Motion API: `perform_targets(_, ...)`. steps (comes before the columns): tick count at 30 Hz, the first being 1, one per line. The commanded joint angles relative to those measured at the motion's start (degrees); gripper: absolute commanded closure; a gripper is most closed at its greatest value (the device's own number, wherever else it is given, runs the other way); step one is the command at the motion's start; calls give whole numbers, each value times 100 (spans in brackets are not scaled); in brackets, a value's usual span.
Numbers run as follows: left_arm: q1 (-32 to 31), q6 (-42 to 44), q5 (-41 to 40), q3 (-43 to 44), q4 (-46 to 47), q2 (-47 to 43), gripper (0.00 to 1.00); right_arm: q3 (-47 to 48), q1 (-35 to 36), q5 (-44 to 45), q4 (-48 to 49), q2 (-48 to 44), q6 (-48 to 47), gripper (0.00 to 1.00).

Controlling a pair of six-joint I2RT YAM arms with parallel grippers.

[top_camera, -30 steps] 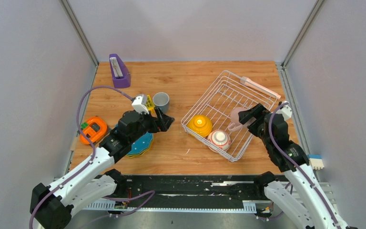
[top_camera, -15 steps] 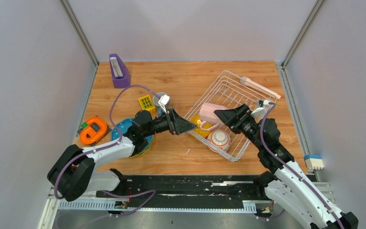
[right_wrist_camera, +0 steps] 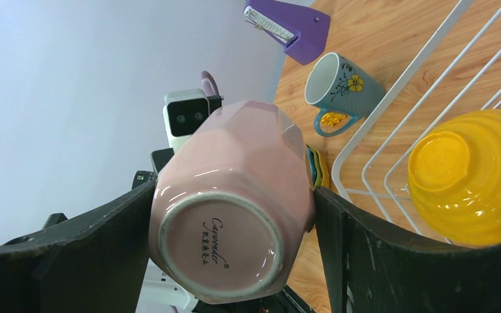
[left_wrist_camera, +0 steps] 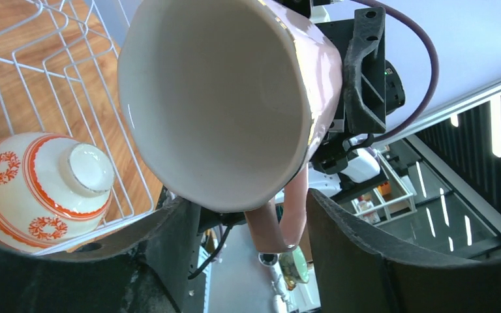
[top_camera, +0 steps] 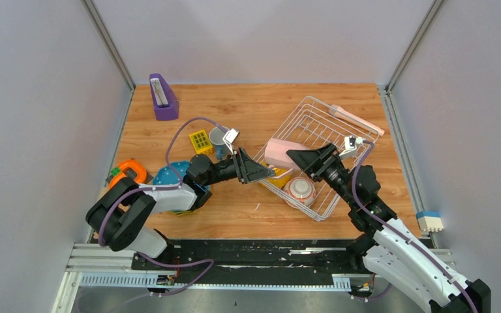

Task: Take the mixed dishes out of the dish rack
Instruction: Place the cup at the center of the board.

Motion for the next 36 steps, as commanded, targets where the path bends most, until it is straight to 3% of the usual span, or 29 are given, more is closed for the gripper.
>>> perform_targets(1, -41, -296, 119, 198, 823, 127, 37, 80, 115, 110, 1237, -35, 212, 100)
perform_targets(9, -42, -320, 28, 179, 825, 105, 61, -67, 244, 113, 1330, -11, 262, 100)
perform_targets(13, -43, -396, 15, 166, 878, 158, 80, -111, 293, 87, 1291, 30, 255, 100)
perform_targets(14, -43, -420, -3, 159, 888, 162, 90, -119, 298, 70, 1259, 29, 231, 98)
perform_targets(16, -42, -454, -63, 92, 942, 127, 100, -117, 298, 43, 1147, 24, 144, 87)
perform_targets(21, -42, -353, -122, 1, 973, -56, 100, -5, 303, 75, 584, -35, -28, 44)
perform_targets(28, -43, -116, -222, -126, 869, -510, 100, 23, 303, 290, 64, -268, -51, 2)
perform_targets(36, -42, 584, -390, -100, -473, -1479, 100, 150, 303, 822, -636, -532, -119, 0)
